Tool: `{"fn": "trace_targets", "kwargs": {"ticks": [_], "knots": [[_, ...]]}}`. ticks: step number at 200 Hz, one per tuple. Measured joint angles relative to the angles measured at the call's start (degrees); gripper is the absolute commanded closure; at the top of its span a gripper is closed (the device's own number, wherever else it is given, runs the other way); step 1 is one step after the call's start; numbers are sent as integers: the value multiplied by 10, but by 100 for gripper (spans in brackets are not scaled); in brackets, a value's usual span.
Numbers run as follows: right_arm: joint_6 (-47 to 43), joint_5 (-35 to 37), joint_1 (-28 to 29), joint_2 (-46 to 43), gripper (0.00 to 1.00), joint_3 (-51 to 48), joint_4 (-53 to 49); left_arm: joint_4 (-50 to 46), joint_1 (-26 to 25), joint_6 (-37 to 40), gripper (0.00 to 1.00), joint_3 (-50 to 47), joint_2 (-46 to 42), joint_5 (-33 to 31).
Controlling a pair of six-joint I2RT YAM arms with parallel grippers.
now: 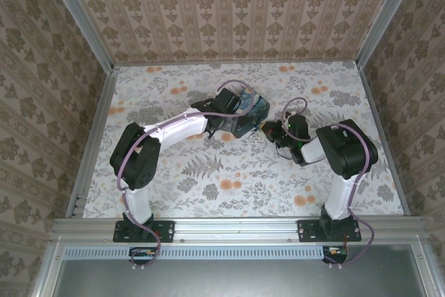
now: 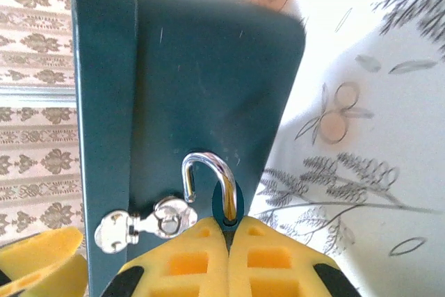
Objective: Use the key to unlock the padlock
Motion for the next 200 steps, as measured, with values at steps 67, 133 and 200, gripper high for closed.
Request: {"fn": "trace_targets", "kwargs": {"ticks": [67, 133, 200], "knots": [[30, -23, -14, -3, 100, -3, 21, -12, 0, 4, 10, 9, 2, 0], [21, -37, 0, -129, 100, -84, -5, -44, 5, 8, 2, 19, -3, 11], [-1, 12, 181, -269, 100, -139, -100, -78, 7, 8, 0, 13, -85, 47]]}}
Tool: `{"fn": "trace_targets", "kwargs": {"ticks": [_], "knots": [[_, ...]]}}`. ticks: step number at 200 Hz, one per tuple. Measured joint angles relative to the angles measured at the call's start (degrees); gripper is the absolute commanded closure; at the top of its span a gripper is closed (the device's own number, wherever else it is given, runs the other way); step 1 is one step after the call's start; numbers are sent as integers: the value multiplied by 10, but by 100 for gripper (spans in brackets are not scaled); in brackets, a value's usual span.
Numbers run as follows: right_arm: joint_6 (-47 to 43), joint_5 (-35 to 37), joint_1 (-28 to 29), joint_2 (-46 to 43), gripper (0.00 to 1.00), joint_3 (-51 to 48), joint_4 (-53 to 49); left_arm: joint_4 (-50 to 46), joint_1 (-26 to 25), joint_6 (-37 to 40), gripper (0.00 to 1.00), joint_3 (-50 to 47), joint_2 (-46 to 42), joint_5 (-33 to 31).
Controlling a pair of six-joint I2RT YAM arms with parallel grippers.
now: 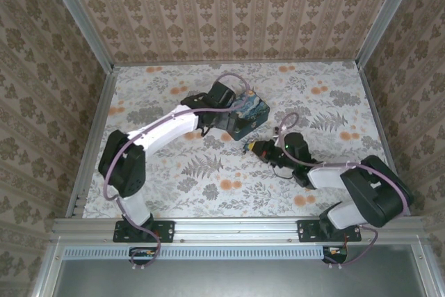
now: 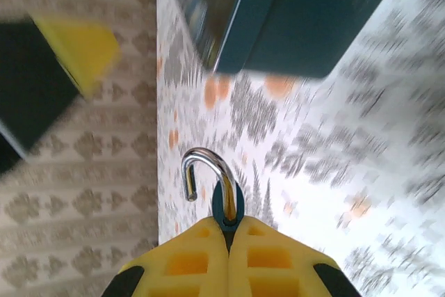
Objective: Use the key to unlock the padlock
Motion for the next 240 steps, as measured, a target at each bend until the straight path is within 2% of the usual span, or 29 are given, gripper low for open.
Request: {"fn": "trace_targets", "kwargs": {"ticks": [36, 60, 84, 123, 134, 143, 166, 185, 211, 228, 240], "knots": [[1, 61, 123, -21, 100, -4, -15, -3, 0, -5, 0, -21, -80, 5], [9, 96, 183, 8, 100, 4, -13, -6, 0, -11, 0, -40, -120, 5], [19, 116, 204, 68, 100, 13, 12, -13, 0, -16, 0, -59, -143, 4], [28, 139, 198, 121, 100, 14, 30, -26, 0, -22, 0, -76, -156, 2], [28, 143, 192, 126, 91, 14, 31, -26, 0, -25, 0, -79, -156, 2], [29, 145, 183, 127, 77, 14, 32, -26, 0, -26, 0, -81, -156, 2], [33, 149, 161, 121, 52, 6, 35, -26, 0, -30, 0, -86, -156, 2], [27, 146, 146, 88, 40, -6, 28, -26, 0, -32, 0, -86, -156, 2], [16, 144, 111, -9, 23, -25, -27, -26, 4, -35, 0, -87, -162, 3], [6, 140, 74, -100, 13, -31, -87, -25, 17, -37, 0, -96, -180, 5], [-10, 139, 44, -177, 1, -30, -145, -24, 31, -39, 0, -105, -199, 4]]}}
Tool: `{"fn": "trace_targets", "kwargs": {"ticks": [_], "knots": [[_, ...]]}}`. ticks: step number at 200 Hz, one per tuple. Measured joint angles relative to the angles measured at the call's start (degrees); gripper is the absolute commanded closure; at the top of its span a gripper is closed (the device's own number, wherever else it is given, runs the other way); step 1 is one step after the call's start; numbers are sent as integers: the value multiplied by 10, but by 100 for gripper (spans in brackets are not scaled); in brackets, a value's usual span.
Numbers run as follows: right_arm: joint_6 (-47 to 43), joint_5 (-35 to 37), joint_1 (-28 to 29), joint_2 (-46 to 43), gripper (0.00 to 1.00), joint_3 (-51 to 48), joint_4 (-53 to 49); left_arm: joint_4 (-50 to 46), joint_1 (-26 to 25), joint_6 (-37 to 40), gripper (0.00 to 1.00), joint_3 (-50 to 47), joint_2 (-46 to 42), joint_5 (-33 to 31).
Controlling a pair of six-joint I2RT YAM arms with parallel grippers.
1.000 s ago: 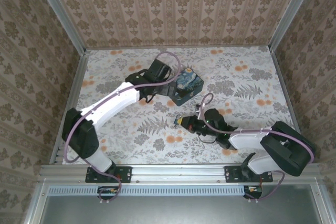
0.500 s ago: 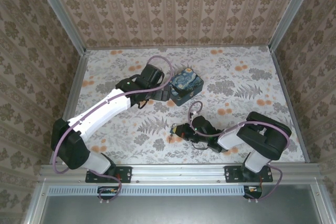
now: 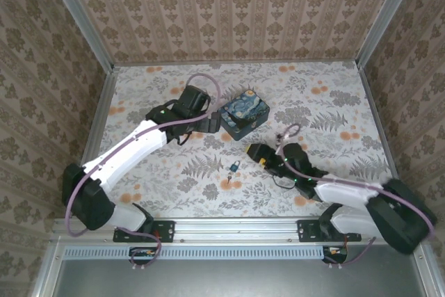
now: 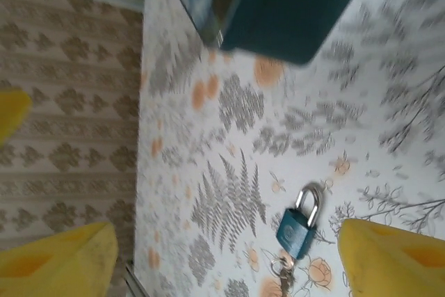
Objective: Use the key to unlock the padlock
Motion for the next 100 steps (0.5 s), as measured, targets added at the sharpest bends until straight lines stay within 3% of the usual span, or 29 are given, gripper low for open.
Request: {"fn": "trace_targets", "kwargs": {"ticks": [29, 52, 71, 100], "knots": [[-60, 16, -80, -178, 0, 31, -170, 11, 43, -1, 0, -31, -64, -21], [-112, 36, -152, -256, 1, 76, -262, 32, 81, 3, 0, -61, -118, -48], [-161, 49, -208, -256, 0, 122, -314, 63, 106, 21, 0, -88, -155, -77], [-238, 68, -277, -184, 0, 203, -363, 102, 143, 50, 0, -126, -189, -102]]}}
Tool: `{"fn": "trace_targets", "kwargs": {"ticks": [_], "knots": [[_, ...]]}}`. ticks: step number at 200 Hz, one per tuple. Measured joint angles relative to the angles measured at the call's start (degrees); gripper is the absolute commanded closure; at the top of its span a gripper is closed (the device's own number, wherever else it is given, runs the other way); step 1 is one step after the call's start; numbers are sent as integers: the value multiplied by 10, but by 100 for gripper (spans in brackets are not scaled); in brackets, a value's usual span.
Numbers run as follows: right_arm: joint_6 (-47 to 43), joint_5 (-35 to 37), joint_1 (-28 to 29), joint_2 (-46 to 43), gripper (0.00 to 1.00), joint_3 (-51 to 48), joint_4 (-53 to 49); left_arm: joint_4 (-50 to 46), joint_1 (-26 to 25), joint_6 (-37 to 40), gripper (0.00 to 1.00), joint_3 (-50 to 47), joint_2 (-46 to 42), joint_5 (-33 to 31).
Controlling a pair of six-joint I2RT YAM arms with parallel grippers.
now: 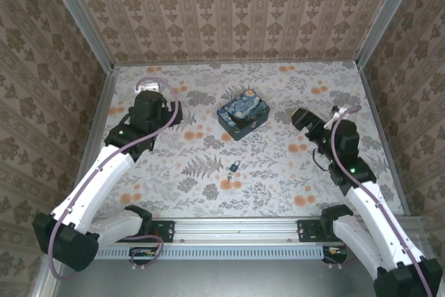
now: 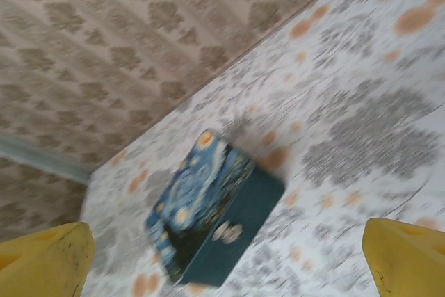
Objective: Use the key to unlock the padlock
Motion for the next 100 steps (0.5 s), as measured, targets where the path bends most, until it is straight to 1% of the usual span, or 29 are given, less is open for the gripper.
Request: {"fn": "trace_targets", "kwargs": {"ticks": [22, 46, 74, 100], "knots": [[-49, 16, -37, 50, 0, 24, 0, 20, 34, 18, 0, -22, -13, -11], [-94, 47, -50, 84, 1, 24, 22, 45, 56, 41, 0, -42, -23, -14], [-165, 94, -50, 101, 1, 4, 108, 83, 79, 67, 0, -71, -28, -10], [-234, 122, -50, 120, 0, -18, 174, 120, 122, 83, 0, -101, -26, 9]]}}
